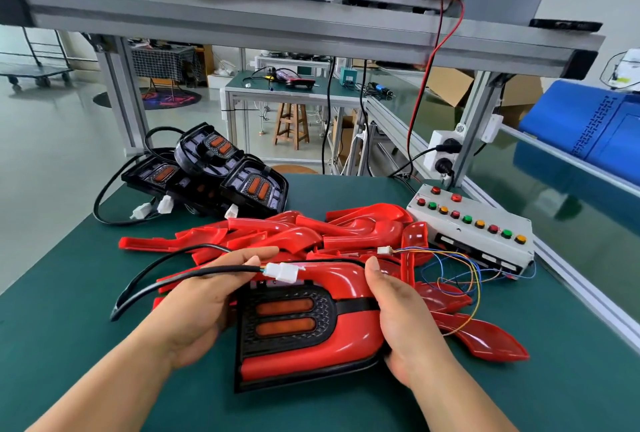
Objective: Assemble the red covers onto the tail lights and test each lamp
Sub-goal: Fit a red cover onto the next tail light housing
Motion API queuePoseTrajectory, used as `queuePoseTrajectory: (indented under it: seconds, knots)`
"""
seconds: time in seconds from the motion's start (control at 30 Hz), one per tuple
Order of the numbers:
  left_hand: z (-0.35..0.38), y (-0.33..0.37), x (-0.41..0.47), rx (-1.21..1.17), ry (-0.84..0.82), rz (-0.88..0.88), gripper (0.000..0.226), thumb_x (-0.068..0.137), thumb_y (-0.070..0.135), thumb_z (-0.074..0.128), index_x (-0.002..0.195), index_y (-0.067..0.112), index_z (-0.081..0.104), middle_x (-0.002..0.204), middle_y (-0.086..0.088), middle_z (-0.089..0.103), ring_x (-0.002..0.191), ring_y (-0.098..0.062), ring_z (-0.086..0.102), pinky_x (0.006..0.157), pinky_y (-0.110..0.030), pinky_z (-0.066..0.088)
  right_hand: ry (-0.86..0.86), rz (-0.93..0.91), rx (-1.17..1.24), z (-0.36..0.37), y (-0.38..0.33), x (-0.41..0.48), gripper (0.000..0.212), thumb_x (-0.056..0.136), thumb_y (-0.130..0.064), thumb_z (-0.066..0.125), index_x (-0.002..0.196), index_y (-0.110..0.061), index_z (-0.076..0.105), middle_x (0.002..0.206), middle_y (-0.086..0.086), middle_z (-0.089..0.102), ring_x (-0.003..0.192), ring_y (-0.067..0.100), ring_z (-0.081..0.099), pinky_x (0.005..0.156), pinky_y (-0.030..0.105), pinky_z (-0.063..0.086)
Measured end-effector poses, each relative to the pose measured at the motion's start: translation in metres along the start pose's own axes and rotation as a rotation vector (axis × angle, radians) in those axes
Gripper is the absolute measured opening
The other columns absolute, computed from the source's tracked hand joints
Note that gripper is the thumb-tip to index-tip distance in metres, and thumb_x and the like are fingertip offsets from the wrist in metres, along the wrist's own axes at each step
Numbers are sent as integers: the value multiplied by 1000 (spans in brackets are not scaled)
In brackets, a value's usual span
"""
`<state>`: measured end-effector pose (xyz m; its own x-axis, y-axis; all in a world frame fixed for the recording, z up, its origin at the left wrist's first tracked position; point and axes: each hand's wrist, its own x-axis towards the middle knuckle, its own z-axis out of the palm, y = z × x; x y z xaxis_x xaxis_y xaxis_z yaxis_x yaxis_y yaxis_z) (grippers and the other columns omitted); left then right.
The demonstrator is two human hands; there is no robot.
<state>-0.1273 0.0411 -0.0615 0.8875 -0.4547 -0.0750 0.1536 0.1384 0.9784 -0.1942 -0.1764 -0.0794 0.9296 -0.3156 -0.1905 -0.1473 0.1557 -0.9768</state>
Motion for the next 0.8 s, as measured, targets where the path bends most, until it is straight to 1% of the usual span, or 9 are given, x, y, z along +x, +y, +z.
queuePoseTrajectory:
  seconds: [0.07,0.13,0.2,0.3,0.4,0.47,0.53,0.67,0.8]
  knots:
    - [-1,-1,1,32,7,48,28,79,28,58,98,23,76,101,-5,73,92,-16,66,71,-23,53,-6,-15,-1,-1,1,1,67,76,-67,61,93,-2,69,97,16,75,94,35,71,89,57,54]
    - [-2,-3,2,124,26,123,23,82,15,60,94,23,77,99,-2,74,94,-12,67,75,-17,51,-22,-30,-1,-3,2,0,70,70,-68,65,94,-2,68,98,16,74,95,35,71,89,56,55]
    - [-3,-4,3,232,27,186,30,85,2,61,91,25,78,98,-1,75,96,-9,68,79,-13,50,-44,-30,12,-4,2,-1,67,66,-65,70,99,-7,69,100,13,75,96,31,72,89,51,56]
    - [-2,-4,3,344,25,253,21,80,18,64,89,31,78,95,8,74,92,1,66,76,-5,44,-63,-14,52,-5,2,-1,59,66,-58,72,100,-10,70,100,11,75,94,28,73,82,42,58]
    - [-2,-6,4,378,40,288,14,82,29,65,89,35,76,96,12,72,90,6,62,75,-2,41,-74,0,96,-6,1,-1,48,67,-55,73,93,-15,73,101,10,75,95,26,72,83,41,58]
    - [-4,-6,4,375,24,297,11,83,35,70,92,36,75,97,11,72,90,5,62,76,-4,42,-89,25,134,-6,0,-1,46,69,-53,73,95,-15,73,104,11,75,99,27,71,90,45,56]
    - [-7,-7,3,398,6,303,20,77,34,66,95,39,74,101,10,72,94,2,63,80,-8,45,-90,52,193,-6,0,-1,46,66,-47,76,95,-12,72,105,14,74,98,29,71,93,48,54]
    - [-4,-9,2,427,21,352,20,77,35,64,94,41,72,107,9,71,100,-2,63,85,-11,46,-89,75,227,-7,-4,-1,51,55,-44,80,93,-11,71,100,14,75,90,28,72,85,45,57]
    - [2,-11,3,426,99,413,18,78,44,59,91,40,71,99,7,71,90,-3,63,78,-9,45,-86,50,220,-5,-5,-1,43,53,-45,80,84,-15,75,97,13,75,88,28,73,78,42,60]
